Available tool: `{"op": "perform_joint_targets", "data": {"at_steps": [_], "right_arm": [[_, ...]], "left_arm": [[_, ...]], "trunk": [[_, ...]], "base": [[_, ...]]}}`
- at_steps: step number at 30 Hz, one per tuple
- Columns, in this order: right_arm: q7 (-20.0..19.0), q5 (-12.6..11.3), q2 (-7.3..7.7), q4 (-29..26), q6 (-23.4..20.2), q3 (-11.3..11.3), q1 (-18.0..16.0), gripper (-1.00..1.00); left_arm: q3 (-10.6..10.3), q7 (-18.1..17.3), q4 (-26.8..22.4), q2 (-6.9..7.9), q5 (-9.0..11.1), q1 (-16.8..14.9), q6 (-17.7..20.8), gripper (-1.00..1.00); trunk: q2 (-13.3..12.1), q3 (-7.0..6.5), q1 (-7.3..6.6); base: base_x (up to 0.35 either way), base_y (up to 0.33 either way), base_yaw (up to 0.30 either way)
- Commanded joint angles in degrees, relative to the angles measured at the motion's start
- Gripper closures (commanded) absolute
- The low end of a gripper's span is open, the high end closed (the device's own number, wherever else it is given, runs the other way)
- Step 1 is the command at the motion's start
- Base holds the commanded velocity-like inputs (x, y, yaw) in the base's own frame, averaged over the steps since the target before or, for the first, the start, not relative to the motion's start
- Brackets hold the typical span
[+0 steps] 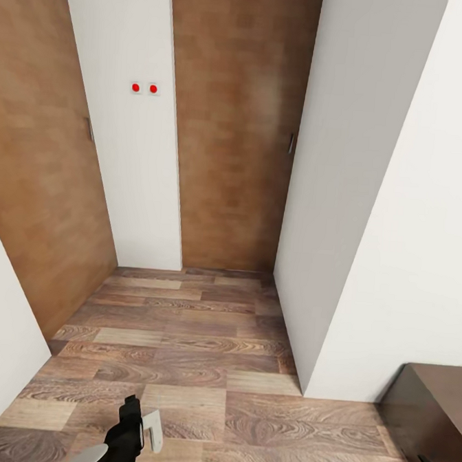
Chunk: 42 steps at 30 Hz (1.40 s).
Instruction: In the bedroom, move the book from the bed onto either nightstand, and place the two sandals side by side next to the bed.
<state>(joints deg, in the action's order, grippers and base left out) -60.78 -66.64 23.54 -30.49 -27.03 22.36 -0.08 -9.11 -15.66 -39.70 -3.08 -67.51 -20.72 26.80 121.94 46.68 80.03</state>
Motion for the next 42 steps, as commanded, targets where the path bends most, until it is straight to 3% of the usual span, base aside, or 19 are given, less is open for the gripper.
{"op": "perform_joint_targets", "data": {"at_steps": [1,5,9,15,16,19,21,28,39,42], "right_arm": [[-0.02,-0.42,0.01,-0.01,-0.48,-0.03,-0.01,-1.00],[-0.05,-0.03,0.01,-0.01,-0.48,-0.08,-0.01,-1.00],[-0.12,3.14,0.01,-0.37,-0.11,-0.16,-0.01,-1.00],[-0.56,13.32,0.01,-0.57,2.59,-0.15,-0.01,-1.00],[-1.14,16.04,0.04,-0.43,3.50,-0.14,-0.02,-1.00],[-2.42,20.81,0.07,-0.27,4.75,-0.05,-0.03,-1.00],[-2.80,22.31,0.08,-0.20,5.08,0.02,-0.04,-1.00],[-3.33,24.65,0.24,-0.01,5.63,0.60,-0.01,-1.00],[-3.63,24.89,0.37,-0.01,5.52,0.59,-0.01,-1.00],[-5.33,24.86,0.51,0.04,5.51,0.41,-0.01,-1.00]], "left_arm": [[-0.12,-0.51,-0.11,0.01,-0.61,-0.02,0.18,-1.00],[-0.11,-0.51,-0.11,0.00,-0.55,-0.02,0.18,-1.00],[-0.12,-0.51,-0.11,-0.06,-0.48,-0.02,0.18,-1.00],[-0.12,-0.53,-0.11,-0.08,-0.44,-0.02,0.18,-1.00],[-0.12,-0.56,-0.11,-0.08,-0.42,-0.02,0.18,-1.00],[-0.12,-0.58,-0.11,-0.09,-0.43,-0.02,0.18,-1.00],[-0.09,-0.59,-0.11,-0.09,-0.43,-0.02,0.18,-1.00],[0.11,-0.60,-0.34,0.06,-0.43,-0.02,0.18,-1.00],[0.14,-0.60,-0.37,0.07,-0.48,-0.02,0.18,-1.00],[0.14,-0.60,-0.37,0.03,-0.49,-0.02,0.18,-1.00]], "trunk": [[0.44,0.24,0.22],[2.04,0.96,1.10],[3.65,1.67,1.98],[6.05,2.75,3.29],[6.46,2.93,3.51],[7.66,3.47,4.17],[8.46,3.83,4.61],[11.27,5.09,6.15],[15.68,7.06,8.56],[16.88,7.60,9.22]], "base": [[0.000,0.000,0.000],[0.000,0.000,0.000],[0.000,0.000,0.000],[0.000,0.000,0.000],[0.000,0.000,0.000],[0.000,0.000,0.000],[0.000,0.000,0.000],[0.000,0.000,0.000],[0.000,0.000,0.000],[0.000,0.000,0.000]]}}
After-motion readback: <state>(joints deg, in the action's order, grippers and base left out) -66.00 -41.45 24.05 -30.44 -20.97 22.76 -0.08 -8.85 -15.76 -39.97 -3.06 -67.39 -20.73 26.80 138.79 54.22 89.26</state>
